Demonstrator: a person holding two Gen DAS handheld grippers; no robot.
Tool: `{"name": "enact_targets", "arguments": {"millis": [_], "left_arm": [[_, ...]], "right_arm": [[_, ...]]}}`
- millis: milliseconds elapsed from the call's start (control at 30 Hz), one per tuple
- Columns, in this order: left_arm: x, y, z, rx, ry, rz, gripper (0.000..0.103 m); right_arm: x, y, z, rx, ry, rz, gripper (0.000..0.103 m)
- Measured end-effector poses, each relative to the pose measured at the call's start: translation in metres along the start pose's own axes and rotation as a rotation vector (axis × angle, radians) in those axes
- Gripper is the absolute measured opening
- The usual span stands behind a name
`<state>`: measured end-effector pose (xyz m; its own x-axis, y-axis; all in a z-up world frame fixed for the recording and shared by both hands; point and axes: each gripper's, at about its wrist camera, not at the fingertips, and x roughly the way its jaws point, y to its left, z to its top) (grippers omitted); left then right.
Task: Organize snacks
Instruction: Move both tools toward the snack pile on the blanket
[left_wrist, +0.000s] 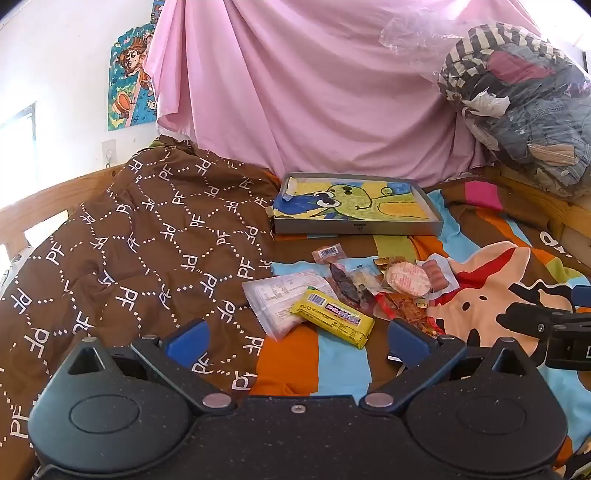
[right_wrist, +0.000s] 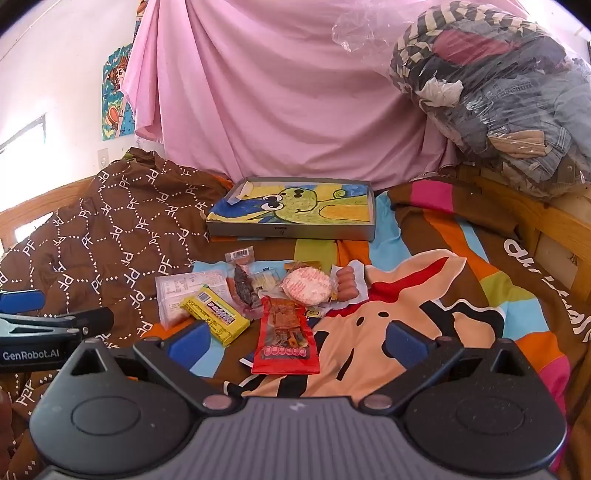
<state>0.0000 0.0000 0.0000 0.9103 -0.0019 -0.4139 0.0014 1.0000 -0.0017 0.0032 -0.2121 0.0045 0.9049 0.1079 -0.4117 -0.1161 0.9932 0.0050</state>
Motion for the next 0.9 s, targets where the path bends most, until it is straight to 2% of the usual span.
{"name": "enact_targets", "arguments": {"millis": [533,733,900], "left_arm": [[0.016,0.001,0.002,0.043,0.040,-0.013,0.102],[0.024,0.008,0.011,0.055,0.068,-0.017,0.102],[0.028,0.011,0.024,0.105,0.082,-0.026,0.102]], "right_arm": [[0.011,0.004,0.001,-0.024,0.011,-0.015,0.103],[0.019,0.005,0.005,-0.044,0.009,-0.018,0.103],[0.029,0.011,0.010,-0.078,0.010,0.005,0.103]]}}
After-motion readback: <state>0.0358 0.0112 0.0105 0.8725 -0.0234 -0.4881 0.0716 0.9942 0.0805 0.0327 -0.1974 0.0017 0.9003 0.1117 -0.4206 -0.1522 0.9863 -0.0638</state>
